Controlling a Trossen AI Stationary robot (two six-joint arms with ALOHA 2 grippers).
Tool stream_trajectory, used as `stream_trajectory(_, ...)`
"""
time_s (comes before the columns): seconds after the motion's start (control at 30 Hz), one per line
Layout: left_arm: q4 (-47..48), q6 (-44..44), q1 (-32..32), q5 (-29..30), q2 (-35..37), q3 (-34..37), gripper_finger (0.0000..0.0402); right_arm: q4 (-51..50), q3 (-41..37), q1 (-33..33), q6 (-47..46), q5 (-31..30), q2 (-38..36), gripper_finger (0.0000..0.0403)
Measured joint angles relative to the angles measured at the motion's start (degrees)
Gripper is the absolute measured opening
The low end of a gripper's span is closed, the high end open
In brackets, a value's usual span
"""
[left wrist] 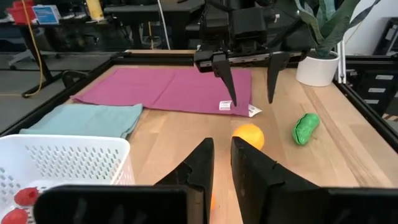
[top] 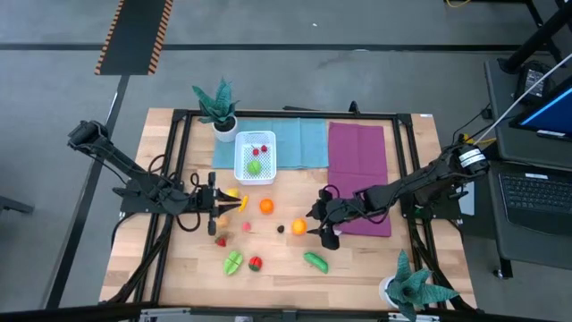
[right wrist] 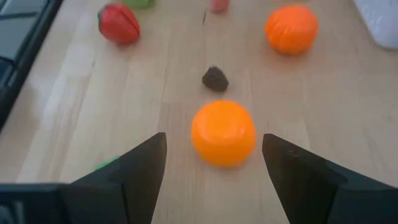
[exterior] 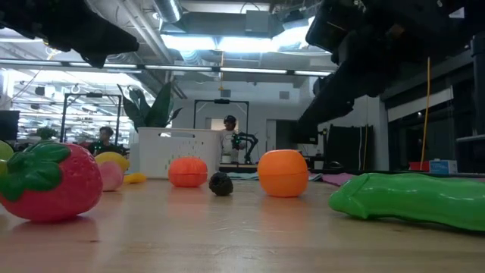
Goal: Pick and placing Produce into tupperware
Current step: Put the pink peach into the white basket
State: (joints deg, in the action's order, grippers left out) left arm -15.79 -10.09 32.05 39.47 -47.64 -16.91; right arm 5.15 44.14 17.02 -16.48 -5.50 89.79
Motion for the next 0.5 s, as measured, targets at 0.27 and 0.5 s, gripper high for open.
stream_trajectory(0.27,-0.8,4.0,0.4,-6.0,0.7,-1.4,0.003,1.4,0.0,0.0,3.7,0.0,-0.1,0.0267)
stream_trajectory(0.5,22.5,1.1,4.0,-4.3,-0.7,-14.6,0.001,1.8,0.0,-1.0,3.5,0.0,-0.1,0.0267)
